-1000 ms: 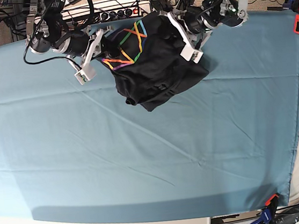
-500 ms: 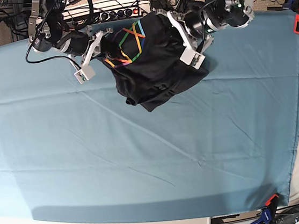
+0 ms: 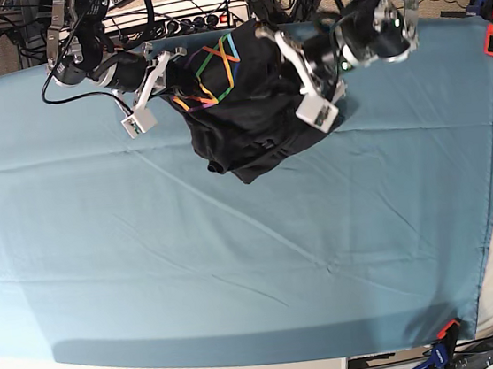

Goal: Fold the T-shirt properly
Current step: 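Push the stack's sides inward with both grippers to square it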

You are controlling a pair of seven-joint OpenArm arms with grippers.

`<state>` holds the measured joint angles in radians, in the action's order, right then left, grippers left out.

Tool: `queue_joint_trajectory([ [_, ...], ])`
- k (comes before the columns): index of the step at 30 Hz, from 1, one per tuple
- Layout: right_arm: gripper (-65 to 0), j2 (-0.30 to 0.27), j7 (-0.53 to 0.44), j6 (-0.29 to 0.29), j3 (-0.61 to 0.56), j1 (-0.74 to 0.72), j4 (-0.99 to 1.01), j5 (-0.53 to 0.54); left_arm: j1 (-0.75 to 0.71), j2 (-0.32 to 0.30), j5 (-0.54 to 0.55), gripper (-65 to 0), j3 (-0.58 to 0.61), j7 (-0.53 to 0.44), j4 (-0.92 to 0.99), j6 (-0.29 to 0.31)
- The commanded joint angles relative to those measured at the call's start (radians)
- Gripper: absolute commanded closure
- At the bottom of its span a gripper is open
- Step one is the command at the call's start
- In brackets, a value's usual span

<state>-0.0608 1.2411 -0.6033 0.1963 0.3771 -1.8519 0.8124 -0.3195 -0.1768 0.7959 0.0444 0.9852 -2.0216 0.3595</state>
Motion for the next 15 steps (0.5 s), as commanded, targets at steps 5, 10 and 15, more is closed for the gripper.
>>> queue_joint_trajectory([
  [5,0.0,-0.003,0.018,0.002,0.001,0.002,-0.006,-0.017,0.077,0.011,0.017,-4.9,-0.001,-0.017,0.128,0.005],
  [10,0.0,-0.003,0.02,0.002,0.001,0.002,-0.006,-0.02,0.135,0.01,-0.141,-4.9,-0.001,-0.025,0.218,0.0],
  [15,0.0,-0.003,0.022,0.002,0.001,0.002,-0.006,-0.021,0.192,-0.017,-0.275,-4.9,-0.001,-0.071,0.229,-0.121],
])
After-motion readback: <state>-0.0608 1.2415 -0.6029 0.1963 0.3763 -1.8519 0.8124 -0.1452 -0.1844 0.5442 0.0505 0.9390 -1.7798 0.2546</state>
